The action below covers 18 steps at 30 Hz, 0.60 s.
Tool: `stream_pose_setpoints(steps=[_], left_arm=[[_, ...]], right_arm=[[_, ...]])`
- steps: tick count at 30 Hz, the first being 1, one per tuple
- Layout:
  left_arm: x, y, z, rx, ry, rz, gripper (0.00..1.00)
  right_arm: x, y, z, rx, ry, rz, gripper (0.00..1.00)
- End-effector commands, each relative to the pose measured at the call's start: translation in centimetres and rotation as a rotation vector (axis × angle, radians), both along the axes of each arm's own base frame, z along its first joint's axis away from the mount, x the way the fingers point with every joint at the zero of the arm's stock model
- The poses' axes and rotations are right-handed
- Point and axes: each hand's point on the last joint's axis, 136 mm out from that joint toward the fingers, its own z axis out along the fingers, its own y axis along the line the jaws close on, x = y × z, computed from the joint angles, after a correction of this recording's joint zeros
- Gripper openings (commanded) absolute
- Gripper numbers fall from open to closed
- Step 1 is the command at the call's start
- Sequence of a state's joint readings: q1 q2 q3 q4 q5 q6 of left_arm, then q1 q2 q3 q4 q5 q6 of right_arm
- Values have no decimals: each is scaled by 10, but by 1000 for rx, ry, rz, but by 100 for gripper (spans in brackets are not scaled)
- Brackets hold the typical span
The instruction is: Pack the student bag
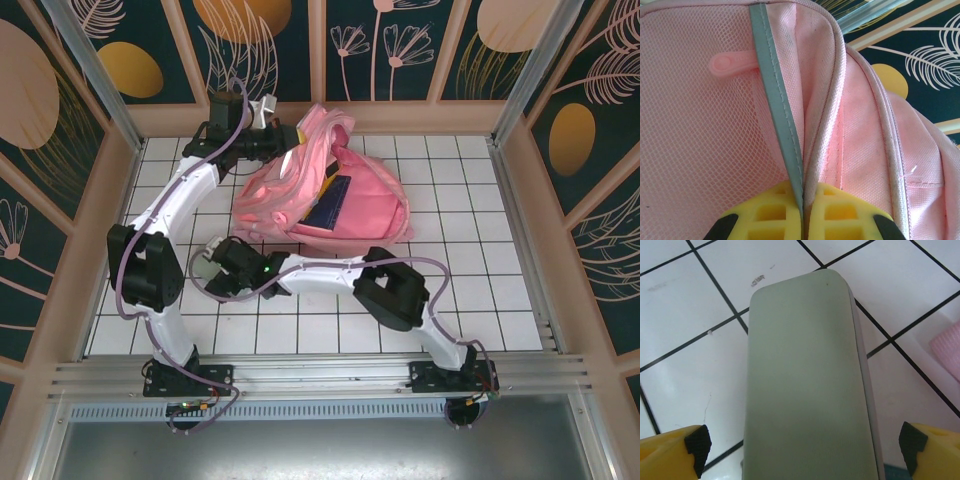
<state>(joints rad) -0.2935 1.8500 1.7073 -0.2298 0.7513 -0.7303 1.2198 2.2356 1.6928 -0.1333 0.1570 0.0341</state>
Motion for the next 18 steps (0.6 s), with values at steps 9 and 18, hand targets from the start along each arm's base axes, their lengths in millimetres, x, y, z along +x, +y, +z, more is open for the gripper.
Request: stream_pose_setpoints(steps=[9, 18], left_arm=[[-6, 6, 64, -65, -205, -8, 0], [-9, 6, 66, -64, -214, -16, 0]], right_arm=[[-5, -2, -47, -123, 50, 33, 99], [-8, 4, -23, -42, 46, 54, 67]])
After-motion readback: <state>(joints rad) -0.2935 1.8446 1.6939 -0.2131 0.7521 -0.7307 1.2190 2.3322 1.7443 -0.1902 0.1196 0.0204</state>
